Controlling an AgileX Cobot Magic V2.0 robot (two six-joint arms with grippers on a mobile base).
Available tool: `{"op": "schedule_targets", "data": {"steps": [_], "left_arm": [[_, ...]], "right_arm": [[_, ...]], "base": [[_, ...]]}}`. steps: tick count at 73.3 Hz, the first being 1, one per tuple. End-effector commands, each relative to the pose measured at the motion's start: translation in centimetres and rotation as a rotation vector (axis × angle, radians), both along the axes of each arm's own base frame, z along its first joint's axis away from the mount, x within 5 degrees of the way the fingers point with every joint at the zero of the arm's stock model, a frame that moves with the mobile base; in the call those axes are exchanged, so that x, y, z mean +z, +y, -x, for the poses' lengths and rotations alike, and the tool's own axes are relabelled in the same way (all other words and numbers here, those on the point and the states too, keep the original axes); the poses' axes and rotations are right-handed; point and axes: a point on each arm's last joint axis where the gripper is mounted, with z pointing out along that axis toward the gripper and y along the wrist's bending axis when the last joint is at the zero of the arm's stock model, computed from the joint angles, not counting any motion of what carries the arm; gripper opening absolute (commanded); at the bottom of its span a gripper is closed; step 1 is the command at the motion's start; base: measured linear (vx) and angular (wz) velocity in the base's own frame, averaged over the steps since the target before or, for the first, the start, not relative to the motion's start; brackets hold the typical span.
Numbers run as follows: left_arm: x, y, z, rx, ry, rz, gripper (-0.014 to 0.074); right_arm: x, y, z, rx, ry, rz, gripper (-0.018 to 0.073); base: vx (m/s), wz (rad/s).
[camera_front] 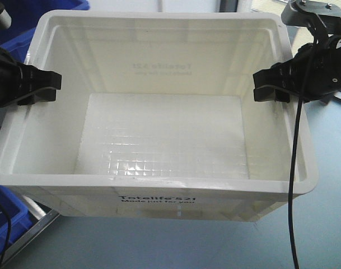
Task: Move bin from left to right shelf
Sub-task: 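Keep holding the tote while the base drives across the room, then carry the tote while the base turns to face the other shelf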
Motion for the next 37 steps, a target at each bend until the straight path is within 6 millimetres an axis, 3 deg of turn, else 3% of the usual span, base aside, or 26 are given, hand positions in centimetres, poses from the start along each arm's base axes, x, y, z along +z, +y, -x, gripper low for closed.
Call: {"op": "schedule_targets", "data": {"steps": [1, 37], "left_arm": [[2.93, -0.04, 0.32, -0.009, -0.166, 0.028, 0.0002], [2.93, -0.04, 0.32, -0.009, -0.166, 0.028, 0.0002]], "right_arm": [[2.82, -0.26, 0.15, 0.002, -0.16, -0.005, -0.0005], [2.82, -0.26, 0.15, 0.002, -0.16, -0.005, -0.0005]], "base": [[0.06, 0.67], [0.03, 0.57]]}}
